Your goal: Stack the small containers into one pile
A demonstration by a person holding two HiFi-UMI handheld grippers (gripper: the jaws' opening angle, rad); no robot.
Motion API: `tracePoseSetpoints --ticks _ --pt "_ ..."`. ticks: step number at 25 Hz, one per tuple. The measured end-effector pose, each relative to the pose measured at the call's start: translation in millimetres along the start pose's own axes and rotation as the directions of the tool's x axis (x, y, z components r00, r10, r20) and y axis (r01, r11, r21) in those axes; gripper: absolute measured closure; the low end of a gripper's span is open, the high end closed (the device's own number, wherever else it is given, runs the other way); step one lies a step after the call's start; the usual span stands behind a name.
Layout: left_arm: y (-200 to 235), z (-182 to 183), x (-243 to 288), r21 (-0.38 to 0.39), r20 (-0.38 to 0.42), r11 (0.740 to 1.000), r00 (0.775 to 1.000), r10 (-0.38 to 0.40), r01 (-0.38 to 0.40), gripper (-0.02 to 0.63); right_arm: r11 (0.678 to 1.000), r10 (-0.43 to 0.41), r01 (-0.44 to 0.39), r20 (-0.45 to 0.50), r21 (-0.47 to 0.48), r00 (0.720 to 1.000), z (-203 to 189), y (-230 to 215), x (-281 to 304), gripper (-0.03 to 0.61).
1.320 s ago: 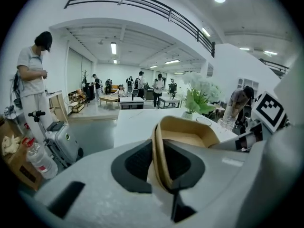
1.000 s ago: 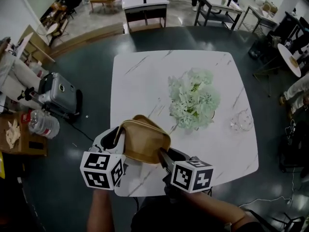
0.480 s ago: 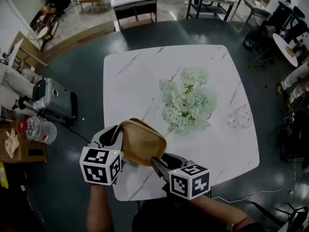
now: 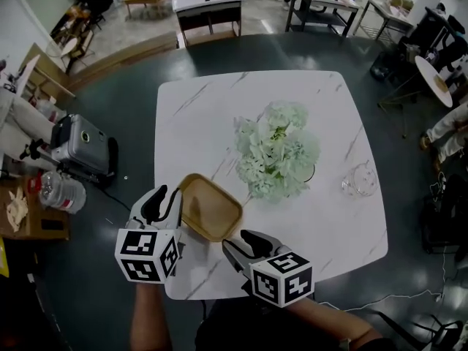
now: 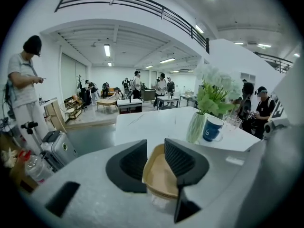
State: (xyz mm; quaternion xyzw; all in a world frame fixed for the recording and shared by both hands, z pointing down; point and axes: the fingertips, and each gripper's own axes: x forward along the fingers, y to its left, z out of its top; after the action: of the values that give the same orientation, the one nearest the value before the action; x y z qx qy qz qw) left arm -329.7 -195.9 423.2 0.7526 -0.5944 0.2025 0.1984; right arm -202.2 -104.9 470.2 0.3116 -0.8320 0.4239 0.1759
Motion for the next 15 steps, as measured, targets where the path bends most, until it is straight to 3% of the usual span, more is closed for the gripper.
tracePoseSetpoints --ticks 15 --pt "-66.4 -35.9 -56.1 -0.168 0.053 0.983 0.996 0.077 -0.067 0.600 0.986 0.097 -0.101 -0.039 -0.130 0.995 0.2 -1.5 -33.0 0.431"
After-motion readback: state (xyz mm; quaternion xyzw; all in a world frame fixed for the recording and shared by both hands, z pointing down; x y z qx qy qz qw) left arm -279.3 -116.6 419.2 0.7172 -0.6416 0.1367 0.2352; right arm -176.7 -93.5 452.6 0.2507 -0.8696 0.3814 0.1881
